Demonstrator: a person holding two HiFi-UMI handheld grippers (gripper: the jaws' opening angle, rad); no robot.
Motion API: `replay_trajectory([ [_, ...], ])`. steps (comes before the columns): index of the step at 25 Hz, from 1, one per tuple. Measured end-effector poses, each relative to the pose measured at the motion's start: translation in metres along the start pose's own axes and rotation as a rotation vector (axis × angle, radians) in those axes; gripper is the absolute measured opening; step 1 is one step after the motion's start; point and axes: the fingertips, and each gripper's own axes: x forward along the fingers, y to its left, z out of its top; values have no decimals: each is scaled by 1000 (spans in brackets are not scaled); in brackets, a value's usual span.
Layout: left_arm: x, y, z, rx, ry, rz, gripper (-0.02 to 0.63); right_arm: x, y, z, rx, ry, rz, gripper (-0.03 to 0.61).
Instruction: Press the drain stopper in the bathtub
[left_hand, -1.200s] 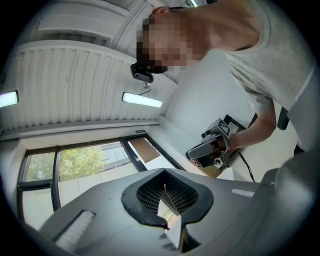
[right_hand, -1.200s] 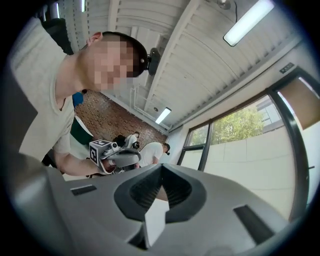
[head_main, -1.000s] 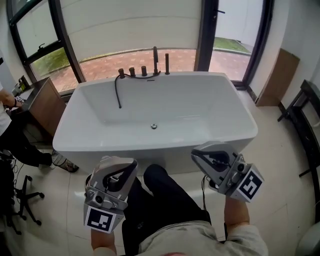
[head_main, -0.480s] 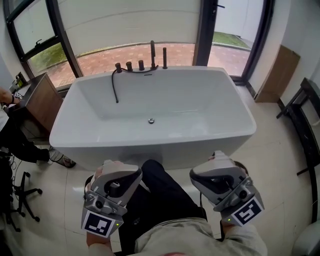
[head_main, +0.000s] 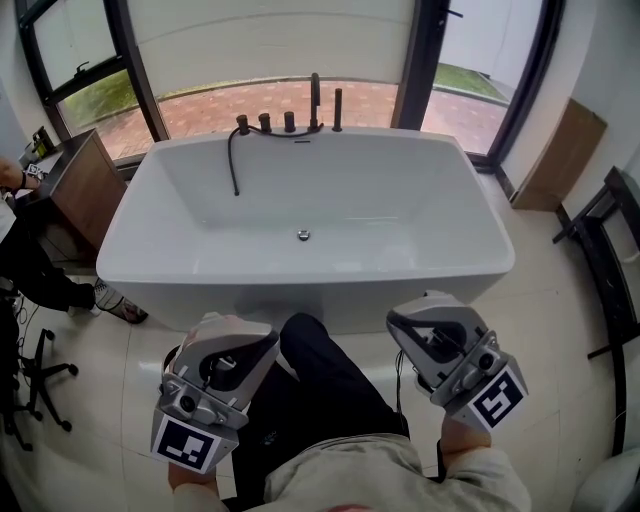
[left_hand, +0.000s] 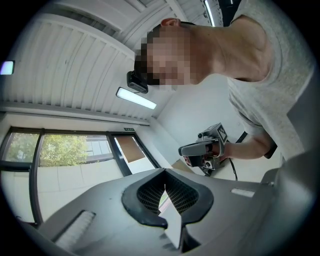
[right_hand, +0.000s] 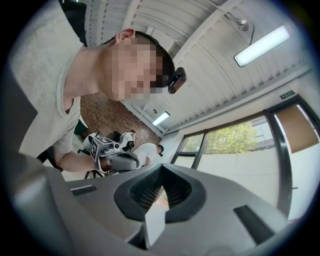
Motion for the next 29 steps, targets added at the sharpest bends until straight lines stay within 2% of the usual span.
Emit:
replay_trajectory([
  [5, -1, 3, -2, -9, 3, 4, 5, 4, -6, -19, 76, 32, -5, 0],
  [29, 3, 6, -9, -19, 27, 0, 5, 10, 1, -31, 93, 63, 44, 1],
])
